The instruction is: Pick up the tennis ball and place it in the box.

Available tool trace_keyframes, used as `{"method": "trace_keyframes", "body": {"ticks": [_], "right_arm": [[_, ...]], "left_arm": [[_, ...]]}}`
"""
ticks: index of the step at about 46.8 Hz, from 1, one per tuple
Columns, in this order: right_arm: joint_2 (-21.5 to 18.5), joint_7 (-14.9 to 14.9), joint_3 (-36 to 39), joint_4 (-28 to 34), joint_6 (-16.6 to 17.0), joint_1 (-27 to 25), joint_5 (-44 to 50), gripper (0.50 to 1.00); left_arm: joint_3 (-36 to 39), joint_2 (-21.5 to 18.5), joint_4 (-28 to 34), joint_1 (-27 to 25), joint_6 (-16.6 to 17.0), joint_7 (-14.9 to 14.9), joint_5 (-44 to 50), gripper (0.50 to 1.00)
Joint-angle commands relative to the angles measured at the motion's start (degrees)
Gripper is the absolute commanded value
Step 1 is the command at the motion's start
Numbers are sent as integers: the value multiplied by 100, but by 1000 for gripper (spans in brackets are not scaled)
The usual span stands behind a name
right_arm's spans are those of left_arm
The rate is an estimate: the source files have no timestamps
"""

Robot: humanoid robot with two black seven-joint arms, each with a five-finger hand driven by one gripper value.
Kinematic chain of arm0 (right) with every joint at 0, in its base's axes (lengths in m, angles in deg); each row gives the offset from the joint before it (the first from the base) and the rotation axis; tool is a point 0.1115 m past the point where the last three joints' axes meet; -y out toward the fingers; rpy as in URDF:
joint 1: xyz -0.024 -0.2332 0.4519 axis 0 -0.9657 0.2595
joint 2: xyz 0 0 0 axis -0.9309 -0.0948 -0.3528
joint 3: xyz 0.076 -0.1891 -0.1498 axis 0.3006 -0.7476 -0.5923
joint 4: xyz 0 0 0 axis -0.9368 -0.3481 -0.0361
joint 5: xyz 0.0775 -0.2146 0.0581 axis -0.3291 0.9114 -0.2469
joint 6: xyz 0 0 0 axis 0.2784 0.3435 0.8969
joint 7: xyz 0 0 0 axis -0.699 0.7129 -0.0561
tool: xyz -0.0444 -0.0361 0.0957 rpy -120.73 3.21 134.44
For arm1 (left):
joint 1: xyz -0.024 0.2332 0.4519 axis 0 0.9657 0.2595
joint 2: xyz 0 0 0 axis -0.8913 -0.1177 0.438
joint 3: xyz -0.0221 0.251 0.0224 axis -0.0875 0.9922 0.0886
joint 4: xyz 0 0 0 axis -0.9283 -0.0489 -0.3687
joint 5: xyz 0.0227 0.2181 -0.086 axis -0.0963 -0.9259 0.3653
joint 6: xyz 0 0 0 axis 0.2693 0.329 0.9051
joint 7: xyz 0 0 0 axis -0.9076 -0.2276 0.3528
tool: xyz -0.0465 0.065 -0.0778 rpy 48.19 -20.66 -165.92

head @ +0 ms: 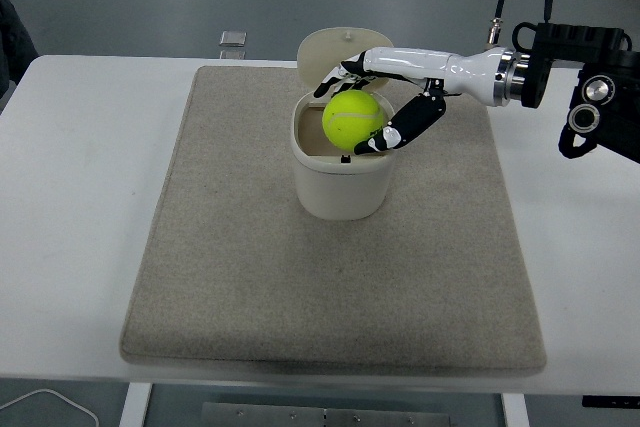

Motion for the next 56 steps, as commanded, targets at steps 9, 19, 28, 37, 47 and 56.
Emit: {"method": "trace_keyframes", "body": {"ticks": [9,19,28,37,47,56], "right_arm": [[-5,0,2,4,0,-27,1,854],[-5,0,2,13,0,-54,-8,862],[13,9,20,-5,88,-27,-78,862],[127,18,99,-31,404,-1,-113,862],[346,44,125,-101,624,-1,-192,862],[619,53,284,-145,888,-10,-219,864]], "left_arm": [[0,0,0,0,0,0,-4,992],[0,0,0,0,0,0,-4,992],[0,0,0,0,0,0,5,992],[0,0,0,0,0,0,5,992],[0,0,0,0,0,0,-4,992],[0,0,0,0,0,0,5,992]]}}
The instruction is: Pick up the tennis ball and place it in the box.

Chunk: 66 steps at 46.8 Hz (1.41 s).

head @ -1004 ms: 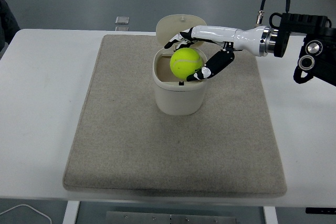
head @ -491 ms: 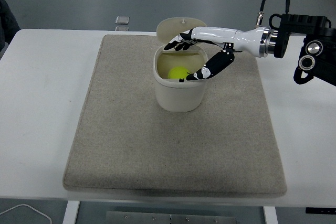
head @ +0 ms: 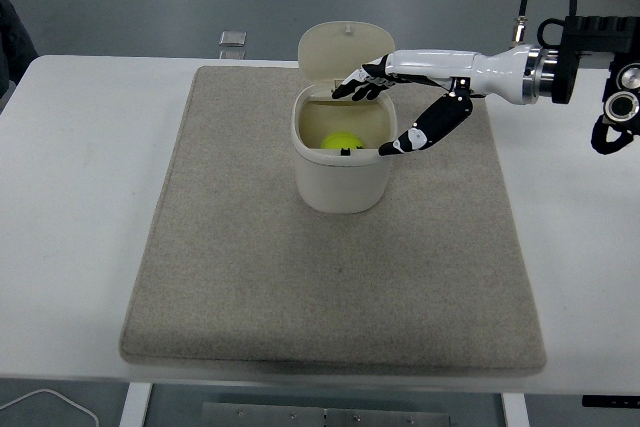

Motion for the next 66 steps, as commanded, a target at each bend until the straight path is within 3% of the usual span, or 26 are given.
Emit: {"method": "trace_keyframes", "body": {"ticks": [1,7,9,18,22,26,35,44,55,66], "right_arm": [[158,-1,16,-13,108,-9,-5,864],[474,-1,25,-57,205,-18,-93,868],[571,-1,25,-57,214,-27,-102,905],[844,-1,60,-48,170,-299,-111,911],[844,-18,183,31,118,-501,-154,911],[818,-45,262,154,-172,-729,-453,909],[581,-36,262,585,-1068,-1125,-1560,909],[194,-36,350,804,-1534,-1310,-2650,909],[-325,-54,1088,1270,-1605,-1530,-3986,909],[-474,-89,1167,1797,-1605,-1530,-5313,907]], "left_arm": [[0,0,0,0,0,0,-2,992],[0,0,0,0,0,0,-2,990],[0,0,0,0,0,0,-2,992],[0,0,0,0,0,0,7,992],[0,0,0,0,0,0,-2,990],[0,0,0,0,0,0,7,992],[0,0,0,0,0,0,7,992],[0,0,0,0,0,0,7,990],[0,0,0,0,0,0,-2,992],[0,0,0,0,0,0,-2,992]]}}
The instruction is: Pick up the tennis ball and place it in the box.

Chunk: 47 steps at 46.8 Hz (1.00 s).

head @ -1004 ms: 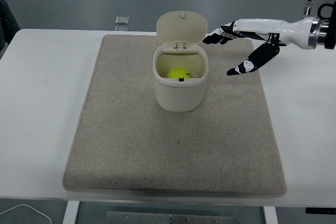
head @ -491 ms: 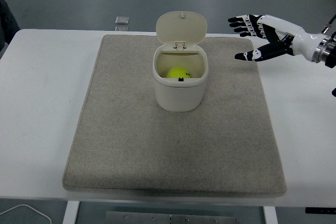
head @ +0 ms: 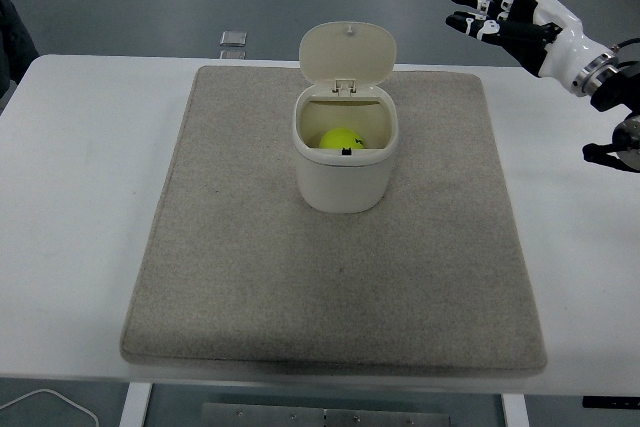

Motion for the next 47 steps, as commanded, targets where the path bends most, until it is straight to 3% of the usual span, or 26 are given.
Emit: {"method": "trace_keyframes", "body": {"ticks": [1,6,21,47], "right_arm": [[-138,-84,6,223,11,-2,-495,907],[-253,-313,15,443,11,-81,-969,907],[-297,-392,23,610,2,-292,-1840,905],[-429,-418,32,733,-33,-459,-1770,911]], "left_arm": [[0,0,0,-1,0,0,3,992],[0,0,0,-1,0,0,3,992],[0,0,0,-1,0,0,3,992],[0,0,0,-1,0,0,-6,992]]}}
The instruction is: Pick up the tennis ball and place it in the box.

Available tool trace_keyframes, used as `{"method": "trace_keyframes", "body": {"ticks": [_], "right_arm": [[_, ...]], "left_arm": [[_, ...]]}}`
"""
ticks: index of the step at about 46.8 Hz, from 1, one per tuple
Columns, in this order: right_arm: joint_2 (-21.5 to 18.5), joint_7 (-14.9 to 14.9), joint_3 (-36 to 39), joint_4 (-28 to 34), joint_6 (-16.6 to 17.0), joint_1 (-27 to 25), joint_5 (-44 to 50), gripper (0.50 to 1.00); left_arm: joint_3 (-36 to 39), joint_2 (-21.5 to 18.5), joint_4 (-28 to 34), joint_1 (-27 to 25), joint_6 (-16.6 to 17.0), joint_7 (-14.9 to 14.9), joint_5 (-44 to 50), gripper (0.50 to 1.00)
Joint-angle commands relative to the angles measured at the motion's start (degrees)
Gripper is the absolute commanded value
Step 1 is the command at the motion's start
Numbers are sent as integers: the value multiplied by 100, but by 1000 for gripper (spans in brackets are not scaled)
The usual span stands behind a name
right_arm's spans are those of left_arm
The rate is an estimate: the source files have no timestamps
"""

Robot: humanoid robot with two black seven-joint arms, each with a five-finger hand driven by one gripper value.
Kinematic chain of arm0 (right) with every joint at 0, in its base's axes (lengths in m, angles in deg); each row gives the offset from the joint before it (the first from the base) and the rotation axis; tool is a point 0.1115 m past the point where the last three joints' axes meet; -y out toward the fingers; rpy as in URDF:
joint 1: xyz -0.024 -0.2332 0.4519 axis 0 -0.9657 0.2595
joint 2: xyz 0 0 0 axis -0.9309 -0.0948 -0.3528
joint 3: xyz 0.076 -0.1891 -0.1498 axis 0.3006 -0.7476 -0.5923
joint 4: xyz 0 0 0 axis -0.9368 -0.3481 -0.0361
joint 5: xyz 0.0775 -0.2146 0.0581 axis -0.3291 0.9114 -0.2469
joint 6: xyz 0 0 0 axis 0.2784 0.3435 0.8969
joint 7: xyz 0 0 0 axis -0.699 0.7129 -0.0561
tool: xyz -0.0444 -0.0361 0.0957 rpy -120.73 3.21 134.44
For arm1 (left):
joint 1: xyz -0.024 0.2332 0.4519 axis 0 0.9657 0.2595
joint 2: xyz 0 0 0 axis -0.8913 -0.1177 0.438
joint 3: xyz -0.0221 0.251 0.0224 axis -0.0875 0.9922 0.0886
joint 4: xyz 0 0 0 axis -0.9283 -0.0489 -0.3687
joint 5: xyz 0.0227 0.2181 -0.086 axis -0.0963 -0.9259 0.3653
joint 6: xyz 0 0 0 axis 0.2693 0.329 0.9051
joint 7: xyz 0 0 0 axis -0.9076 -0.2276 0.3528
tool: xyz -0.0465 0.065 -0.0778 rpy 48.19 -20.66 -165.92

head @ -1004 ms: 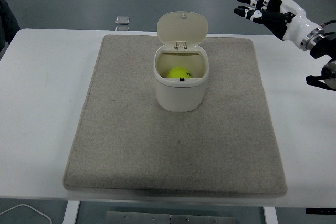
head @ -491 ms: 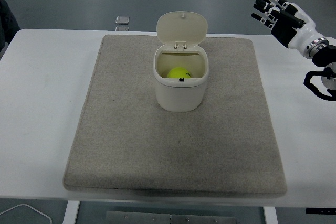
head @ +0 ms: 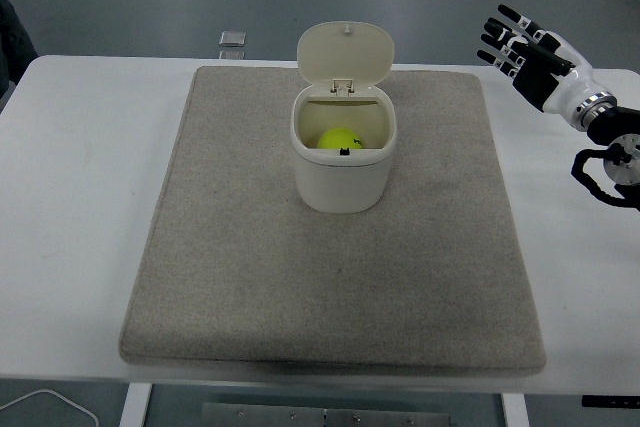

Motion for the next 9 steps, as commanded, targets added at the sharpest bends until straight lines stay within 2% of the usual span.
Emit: {"method": "trace_keyframes", "body": {"ticks": [1,9], "right_arm": [[4,20,9,-13,0,8,-6,911],[21,29,18,-4,-18,8,-6,911]], "left_arm": [[0,0,0,0,0,0,3,992],[0,0,0,0,0,0,3,992]]}}
